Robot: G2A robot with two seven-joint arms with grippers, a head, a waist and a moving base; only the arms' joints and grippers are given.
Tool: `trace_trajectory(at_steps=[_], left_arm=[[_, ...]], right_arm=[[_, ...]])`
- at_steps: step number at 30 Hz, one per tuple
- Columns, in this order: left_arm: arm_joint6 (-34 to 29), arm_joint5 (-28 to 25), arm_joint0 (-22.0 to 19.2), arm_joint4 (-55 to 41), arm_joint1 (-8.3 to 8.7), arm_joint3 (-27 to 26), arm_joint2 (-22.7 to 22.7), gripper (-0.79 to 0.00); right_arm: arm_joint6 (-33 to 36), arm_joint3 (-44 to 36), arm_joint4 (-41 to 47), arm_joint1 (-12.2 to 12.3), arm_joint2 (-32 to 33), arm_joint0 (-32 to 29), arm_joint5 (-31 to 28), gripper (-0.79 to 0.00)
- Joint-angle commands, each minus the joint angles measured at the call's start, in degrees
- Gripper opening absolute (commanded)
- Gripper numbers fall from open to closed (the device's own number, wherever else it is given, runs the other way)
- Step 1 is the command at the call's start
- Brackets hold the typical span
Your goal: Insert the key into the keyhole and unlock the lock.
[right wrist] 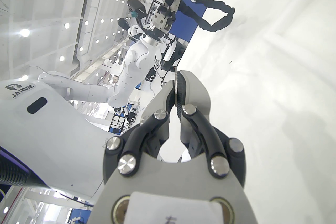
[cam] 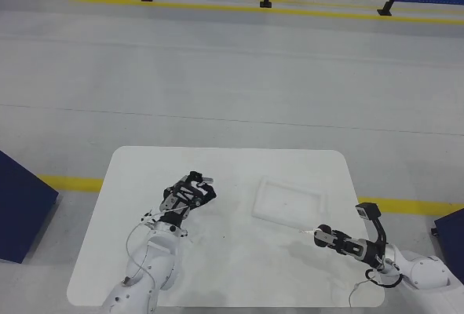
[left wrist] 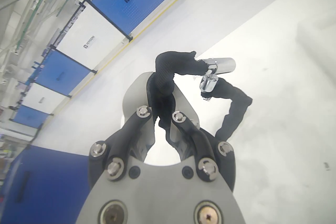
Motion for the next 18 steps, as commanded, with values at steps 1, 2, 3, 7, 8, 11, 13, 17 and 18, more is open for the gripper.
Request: trace_trajectory(at_steps=[1,2,3,7,8,11,13,17,18], left_arm=[[4.14,-2.41,1.84,-3.26,0.25,-1.79,-1.25,-0.785],[5.97,-3.28,2.72,-4.42,0.37,-2.42,-1.88,-0.785],[7.52,-4.52,3.46,-5.96,0.47,-2.99,-2.39,-0.785],[12.57,-8.96,5.17,-10.12,0.82,-4.19,-4.25,-0.785],[14.00,-10.01,5.50,-11.35,0.87,-4.29,-4.56,-0.785],[18.58,-12.69,6.06,-13.78,1.04,-4.12,-5.45,-0.785],[19.44,-14.53,6.42,-16.04,1.11,-3.52,-6.00,-0.785],[18.45,-17.87,6.53,-20.96,1.10,-3.78,-6.49,-0.785],[18.11,-18.68,6.60,-22.31,1.10,-3.90,-6.66,-0.785]], right_arm=[[0.00,0.00,0.00,0.00,0.00,0.00,0.00,-0.785],[0.00,0.00,0.00,0.00,0.00,0.00,0.00,-0.785],[0.00,0.00,0.00,0.00,0.00,0.00,0.00,-0.785],[0.00,0.00,0.00,0.00,0.00,0.00,0.00,-0.785],[0.00,0.00,0.00,0.00,0.00,0.00,0.00,-0.785],[0.00,0.00,0.00,0.00,0.00,0.00,0.00,-0.785],[0.00,0.00,0.00,0.00,0.00,0.00,0.00,-0.785],[0.00,0.00,0.00,0.00,0.00,0.00,0.00,-0.785],[0.00,0.00,0.00,0.00,0.00,0.00,0.00,-0.785]])
